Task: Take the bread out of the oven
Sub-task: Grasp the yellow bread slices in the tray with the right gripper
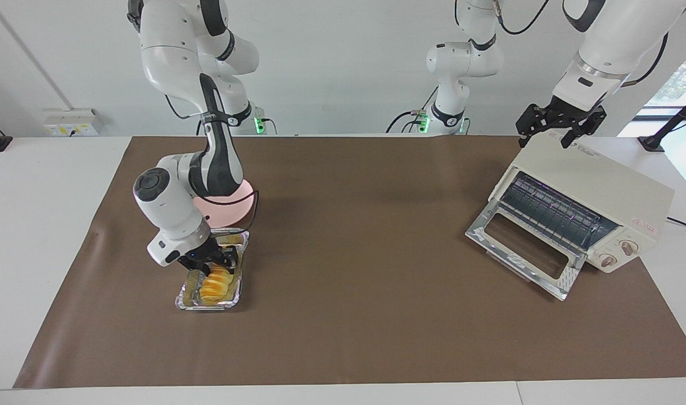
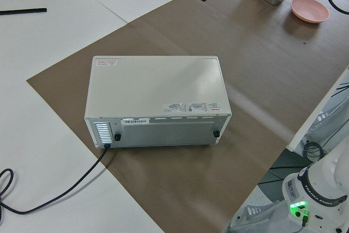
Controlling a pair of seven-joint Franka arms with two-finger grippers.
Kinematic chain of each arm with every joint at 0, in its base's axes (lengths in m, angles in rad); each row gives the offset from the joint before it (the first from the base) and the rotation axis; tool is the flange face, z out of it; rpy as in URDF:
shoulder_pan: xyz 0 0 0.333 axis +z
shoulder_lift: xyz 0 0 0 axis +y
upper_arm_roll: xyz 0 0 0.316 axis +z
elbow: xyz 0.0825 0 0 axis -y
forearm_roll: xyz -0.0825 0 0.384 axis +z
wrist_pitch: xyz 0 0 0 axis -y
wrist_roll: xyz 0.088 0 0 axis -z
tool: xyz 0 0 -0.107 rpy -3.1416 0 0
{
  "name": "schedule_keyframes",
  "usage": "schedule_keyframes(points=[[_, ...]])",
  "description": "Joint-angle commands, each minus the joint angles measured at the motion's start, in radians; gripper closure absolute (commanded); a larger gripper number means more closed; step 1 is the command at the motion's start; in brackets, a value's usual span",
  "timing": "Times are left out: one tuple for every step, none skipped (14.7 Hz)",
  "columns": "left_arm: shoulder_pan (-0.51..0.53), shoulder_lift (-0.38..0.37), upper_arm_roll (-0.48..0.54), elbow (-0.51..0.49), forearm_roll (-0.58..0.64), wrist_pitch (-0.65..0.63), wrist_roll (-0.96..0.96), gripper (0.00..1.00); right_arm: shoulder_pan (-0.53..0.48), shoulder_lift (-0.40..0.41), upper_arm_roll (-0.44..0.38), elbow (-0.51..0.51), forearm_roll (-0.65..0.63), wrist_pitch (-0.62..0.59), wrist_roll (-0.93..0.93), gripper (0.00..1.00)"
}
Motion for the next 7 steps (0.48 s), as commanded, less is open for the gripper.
schedule_keyframes(points=[[0.008, -0.003, -0.005, -0.004, 0.000, -0.006, 0.006, 0.00, -0.001, -0.006, 0.002, -0.001, -0.012, -0.006, 0.024, 1.00], [0.008, -0.003, -0.005, -0.004, 0.001, -0.006, 0.007, 0.00, -0.001, -0.007, 0.001, 0.008, -0.017, -0.026, 0.022, 1.00], [0.008, -0.003, -0.005, -0.004, 0.001, -0.006, 0.006, 0.00, -0.002, -0.015, 0.001, 0.024, -0.030, -0.055, 0.022, 1.00], [0.008, -0.003, -0.005, -0.004, 0.001, -0.006, 0.006, 0.00, -0.007, -0.029, 0.001, 0.047, -0.035, -0.104, 0.022, 1.00], [0.008, -0.003, -0.005, -0.004, 0.000, -0.006, 0.006, 0.00, -0.012, -0.041, 0.001, 0.076, -0.035, -0.162, 0.022, 1.00], [0.008, -0.003, -0.005, -0.004, 0.001, -0.006, 0.006, 0.00, -0.013, -0.055, -0.001, 0.104, -0.035, -0.210, 0.024, 1.00], [0.008, -0.003, -0.005, -0.004, 0.000, -0.006, 0.007, 0.00, -0.013, -0.076, -0.005, 0.110, -0.037, -0.240, 0.024, 1.00]])
